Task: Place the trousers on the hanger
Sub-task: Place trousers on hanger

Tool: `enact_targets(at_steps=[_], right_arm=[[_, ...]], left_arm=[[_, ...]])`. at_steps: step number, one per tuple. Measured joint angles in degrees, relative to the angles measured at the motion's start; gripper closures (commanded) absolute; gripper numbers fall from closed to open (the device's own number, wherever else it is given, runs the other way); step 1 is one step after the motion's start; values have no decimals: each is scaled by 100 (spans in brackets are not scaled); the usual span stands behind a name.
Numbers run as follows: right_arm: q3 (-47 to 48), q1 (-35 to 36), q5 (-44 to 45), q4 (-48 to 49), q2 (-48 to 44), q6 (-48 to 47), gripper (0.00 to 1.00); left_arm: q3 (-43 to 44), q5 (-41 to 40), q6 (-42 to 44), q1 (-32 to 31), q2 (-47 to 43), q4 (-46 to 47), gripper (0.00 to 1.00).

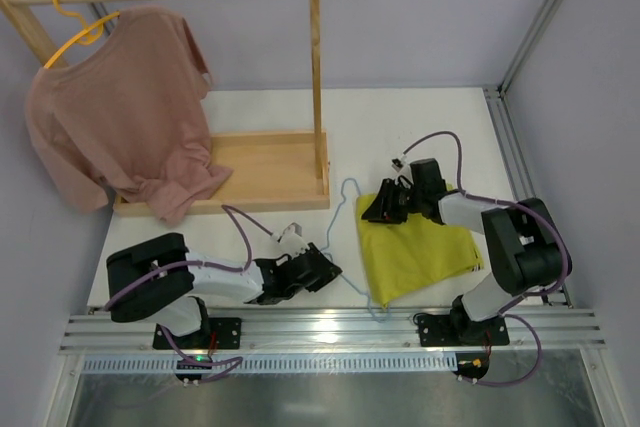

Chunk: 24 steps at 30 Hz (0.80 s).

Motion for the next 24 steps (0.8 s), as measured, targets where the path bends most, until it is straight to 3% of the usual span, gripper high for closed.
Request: enact_targets(at_steps=[5,10,16,20,24], right_arm=[[-24,-2,208,-717,-776,-142,64],[-138,693,393,-1163,-2153,-44,65],[-1694,1241,527,-960,-3491,723,65],[-2553,1235,997,-1137,-3873,1377,65],[-2326,1270,1340,-1438,-3871,1517,65]], left_arm=[[205,52,-72,15,-7,-463,78],[284,63,-120,15,-68,-811,78],[284,81,-348,15,-48,-835,78],[284,94,-448,20,-46,-844,78],[374,92,-409,20,-136,-1152,76]])
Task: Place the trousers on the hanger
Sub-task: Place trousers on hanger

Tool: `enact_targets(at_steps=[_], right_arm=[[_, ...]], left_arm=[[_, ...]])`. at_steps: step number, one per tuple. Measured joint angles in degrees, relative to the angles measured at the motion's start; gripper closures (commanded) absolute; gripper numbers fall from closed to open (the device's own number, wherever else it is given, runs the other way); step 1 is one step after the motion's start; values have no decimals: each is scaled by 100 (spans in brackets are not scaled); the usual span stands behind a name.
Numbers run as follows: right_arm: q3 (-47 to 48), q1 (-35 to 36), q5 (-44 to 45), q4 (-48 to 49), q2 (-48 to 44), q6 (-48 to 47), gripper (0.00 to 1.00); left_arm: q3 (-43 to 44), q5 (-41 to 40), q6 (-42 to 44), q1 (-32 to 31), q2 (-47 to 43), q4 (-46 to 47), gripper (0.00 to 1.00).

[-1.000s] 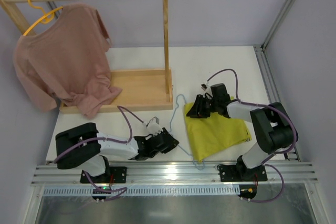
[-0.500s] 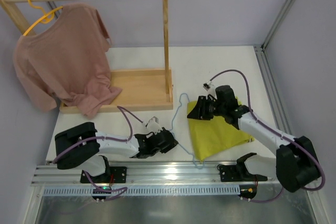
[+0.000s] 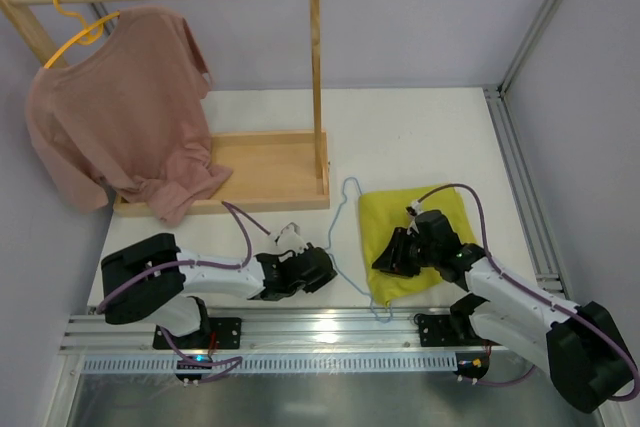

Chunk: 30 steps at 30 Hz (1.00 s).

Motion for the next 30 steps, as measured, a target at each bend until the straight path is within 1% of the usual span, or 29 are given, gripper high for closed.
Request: enact_targets(at_steps=[4,7,8,11,15,18,22,26,27,28,30], right_arm=[[374,-7,417,-667,-195,-61,65],[678,-9,520,-1207,-518,-208,68],[800,-13,496,-1340,-570,-282,74],[1088,-2,181,-1464,-544,-463,81],[999,122,-289,-1517,-621,-599,82],[535,175,-450,-1517,-907,-573,85],[-164,175,-157,-1534,-848,-232,85],[-267,186,-55,-1311,-743,289,84],[-267,186,-28,-1314,-758,369,83],[-262,195,-7,-1333,-811,435,79],[-212,201,52,-1449,-977,483,74]], left_arm=[[240,-17,341,0,-118,-680,74],[304,-44,595,0,-190,-918,72],[304,-44,669,0,-212,-931,71],[304,-39,835,2,-229,-859,71],[302,55,938,66,-151,-627,71],[254,105,946,105,-85,-476,71],[192,107,942,146,-85,-328,71],[195,111,942,240,-92,-363,70],[201,107,942,273,-109,-409,69],[214,103,944,297,-136,-472,68],[232,74,949,328,-234,-693,64]])
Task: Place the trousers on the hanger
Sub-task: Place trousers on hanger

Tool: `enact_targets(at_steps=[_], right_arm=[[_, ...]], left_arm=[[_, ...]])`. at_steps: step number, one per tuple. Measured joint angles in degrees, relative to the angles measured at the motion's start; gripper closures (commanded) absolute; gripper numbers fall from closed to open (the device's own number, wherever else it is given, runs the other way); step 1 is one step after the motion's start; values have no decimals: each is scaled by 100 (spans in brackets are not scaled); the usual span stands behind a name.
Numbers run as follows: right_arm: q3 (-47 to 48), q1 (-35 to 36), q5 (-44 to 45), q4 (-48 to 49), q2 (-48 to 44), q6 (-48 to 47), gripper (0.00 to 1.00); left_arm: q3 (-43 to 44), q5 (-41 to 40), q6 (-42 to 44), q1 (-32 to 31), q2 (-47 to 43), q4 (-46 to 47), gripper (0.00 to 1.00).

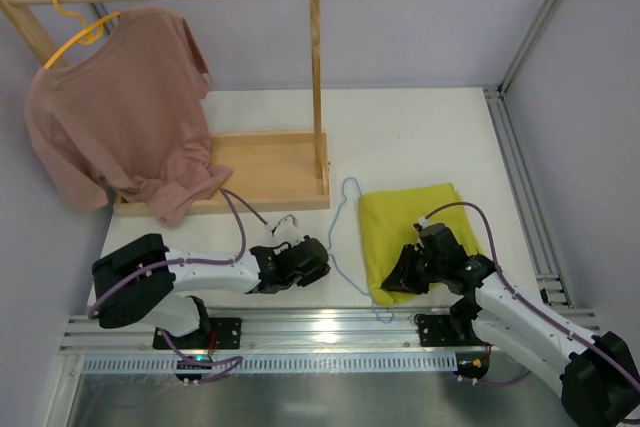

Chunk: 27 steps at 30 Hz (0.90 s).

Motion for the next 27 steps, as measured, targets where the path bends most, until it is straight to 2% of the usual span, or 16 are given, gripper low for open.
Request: enact_targets(at_steps=[1,4,7,10,15,22,27], right_arm=[[92,4,76,-155,-92,-2,72],[715,2,549,-754,-269,-151,67],[1821,-52,1176,-1266,39,-527,68],[2723,-299,1716,-1390,658,-1029,68],[2798,-649,1777,-1287,1261,-1598,71],[2758,-66,822,-227,1488,-1530,72],[2540,280,697,621,2028,-1353,73]], left_arm=[[0,-28,-7,4,-72,-127,62],[-35,-122,-33,9,-396,-417,44],[-144,-208,-122,9,-741,-544,37],[-348,-247,-181,17,-935,-509,34],[-498,-249,-275,44,-977,-511,34],[-761,-291,-352,48,-1250,-376,33],[-763,-295,-358,48,-1252,-369,33]])
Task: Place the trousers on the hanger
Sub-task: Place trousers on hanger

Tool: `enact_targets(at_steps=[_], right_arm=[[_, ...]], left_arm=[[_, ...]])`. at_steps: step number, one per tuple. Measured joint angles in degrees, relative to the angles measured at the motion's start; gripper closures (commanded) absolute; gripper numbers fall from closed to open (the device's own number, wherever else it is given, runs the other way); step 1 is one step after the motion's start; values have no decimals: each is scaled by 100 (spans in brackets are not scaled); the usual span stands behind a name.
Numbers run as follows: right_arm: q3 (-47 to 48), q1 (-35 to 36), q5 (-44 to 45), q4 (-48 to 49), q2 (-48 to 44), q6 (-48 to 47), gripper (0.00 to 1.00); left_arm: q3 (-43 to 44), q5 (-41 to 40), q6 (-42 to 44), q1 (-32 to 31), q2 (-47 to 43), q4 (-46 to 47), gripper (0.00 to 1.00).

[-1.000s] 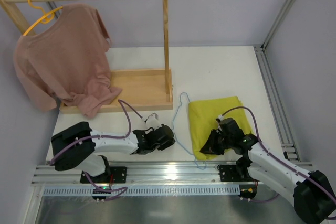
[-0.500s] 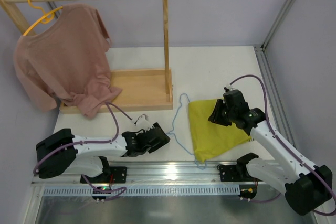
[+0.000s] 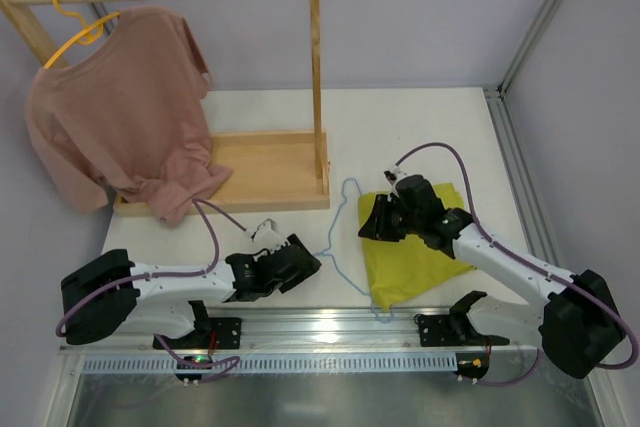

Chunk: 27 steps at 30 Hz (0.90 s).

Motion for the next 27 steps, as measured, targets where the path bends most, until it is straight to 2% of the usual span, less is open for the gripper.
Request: enact_targets(at_steps=[3,6,11,19,23,27], right_arm=[[-647,17,37,627,254,140,75],[-1217,-4,-55,1176,916,417,76],[-1705,-13,-262,2409,1064,824,76],[-2094,-227,-658,3746,1504,1266,76],[-2044,-234,-629,3539,1340,1108,74],[-1655,-96,-173,2262,664,680,72]], left_arm=[[-4,-7,2,0,0,15,33],[-7,-17,22,0,13,66,32],[-11,-24,76,0,116,293,32],[146,-70,31,0,483,612,33],[184,-146,-90,0,385,323,32],[105,-398,-127,7,-352,-297,31]])
